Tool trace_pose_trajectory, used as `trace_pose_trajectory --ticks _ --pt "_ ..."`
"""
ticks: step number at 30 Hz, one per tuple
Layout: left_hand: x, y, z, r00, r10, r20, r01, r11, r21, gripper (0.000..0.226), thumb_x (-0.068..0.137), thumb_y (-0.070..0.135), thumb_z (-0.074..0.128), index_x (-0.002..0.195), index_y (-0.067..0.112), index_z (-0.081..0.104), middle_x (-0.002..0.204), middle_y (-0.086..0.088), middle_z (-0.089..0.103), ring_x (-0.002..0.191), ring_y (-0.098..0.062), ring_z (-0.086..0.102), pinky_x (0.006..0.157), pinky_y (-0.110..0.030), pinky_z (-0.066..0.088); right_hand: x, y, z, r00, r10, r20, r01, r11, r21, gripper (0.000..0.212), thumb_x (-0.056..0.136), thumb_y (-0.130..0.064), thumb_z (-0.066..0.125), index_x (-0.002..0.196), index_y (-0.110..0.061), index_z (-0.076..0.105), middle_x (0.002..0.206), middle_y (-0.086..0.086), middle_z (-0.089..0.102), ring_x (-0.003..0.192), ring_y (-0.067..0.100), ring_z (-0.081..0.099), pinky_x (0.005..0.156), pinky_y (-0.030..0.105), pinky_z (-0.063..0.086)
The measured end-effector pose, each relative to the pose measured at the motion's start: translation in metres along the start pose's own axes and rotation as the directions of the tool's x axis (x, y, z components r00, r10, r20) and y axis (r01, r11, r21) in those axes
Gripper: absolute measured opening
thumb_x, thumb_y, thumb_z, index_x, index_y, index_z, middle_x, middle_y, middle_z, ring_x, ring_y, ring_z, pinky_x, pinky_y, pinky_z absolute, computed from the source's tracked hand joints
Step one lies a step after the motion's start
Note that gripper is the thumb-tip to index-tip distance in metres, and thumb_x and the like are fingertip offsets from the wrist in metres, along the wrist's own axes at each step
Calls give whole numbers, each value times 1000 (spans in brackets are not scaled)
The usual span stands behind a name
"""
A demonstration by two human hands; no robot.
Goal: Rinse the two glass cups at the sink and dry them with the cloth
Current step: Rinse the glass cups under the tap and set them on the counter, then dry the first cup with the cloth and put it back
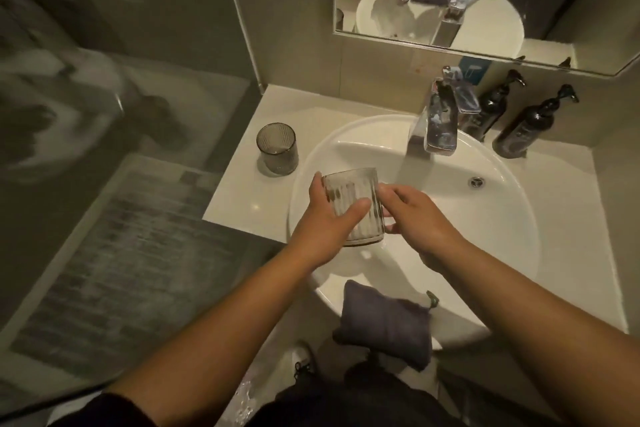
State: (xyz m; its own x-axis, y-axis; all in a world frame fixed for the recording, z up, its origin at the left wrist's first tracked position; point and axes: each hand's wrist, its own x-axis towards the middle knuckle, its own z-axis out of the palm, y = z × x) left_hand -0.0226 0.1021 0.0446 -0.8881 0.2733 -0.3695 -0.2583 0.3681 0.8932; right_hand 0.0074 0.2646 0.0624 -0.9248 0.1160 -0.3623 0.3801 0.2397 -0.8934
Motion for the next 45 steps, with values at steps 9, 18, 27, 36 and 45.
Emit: trace_pose_trajectory --ticks 9,18,27,36,45 --pt "-30 -38 -100 970 210 -120 -197 974 116 93 81 34 68 158 22 18 160 -1 36 144 -17 41 119 -46 37 29 -46 81 956 -187 226 212 973 -89 43 71 -44 80 108 -46 59 107 -19 67 98 9 66 86 31 52" --pt "7 -78 -143 936 130 -327 -99 989 108 83 76 30 79 145 14 36 138 -1 54 130 -20 55 107 -35 46 92 -55 141 898 -214 383 349 877 -329 92 71 -28 86 142 -15 30 134 0 51 115 6 54 97 26 48" --pt "26 -104 -134 943 98 -319 -31 977 210 82 83 14 81 150 3 34 149 -16 49 138 -30 49 112 -46 42 119 -47 152 884 -138 447 434 597 -675 93 70 -37 84 143 -10 35 137 12 54 119 29 54 95 32 42" --pt "30 -100 -142 952 106 -288 10 926 377 83 85 25 80 151 6 33 149 -14 47 136 -30 48 105 -41 44 114 -50 163 926 -91 366 360 501 -787 87 76 -32 80 141 -8 28 131 18 55 114 34 57 90 40 48" --pt "-9 -96 -138 880 270 -390 -75 891 447 66 94 22 69 148 -2 39 158 -21 35 147 -40 32 118 -55 30 38 -12 80 938 -295 183 303 437 -847 57 91 -41 62 140 -16 48 149 8 42 132 28 45 104 39 40"
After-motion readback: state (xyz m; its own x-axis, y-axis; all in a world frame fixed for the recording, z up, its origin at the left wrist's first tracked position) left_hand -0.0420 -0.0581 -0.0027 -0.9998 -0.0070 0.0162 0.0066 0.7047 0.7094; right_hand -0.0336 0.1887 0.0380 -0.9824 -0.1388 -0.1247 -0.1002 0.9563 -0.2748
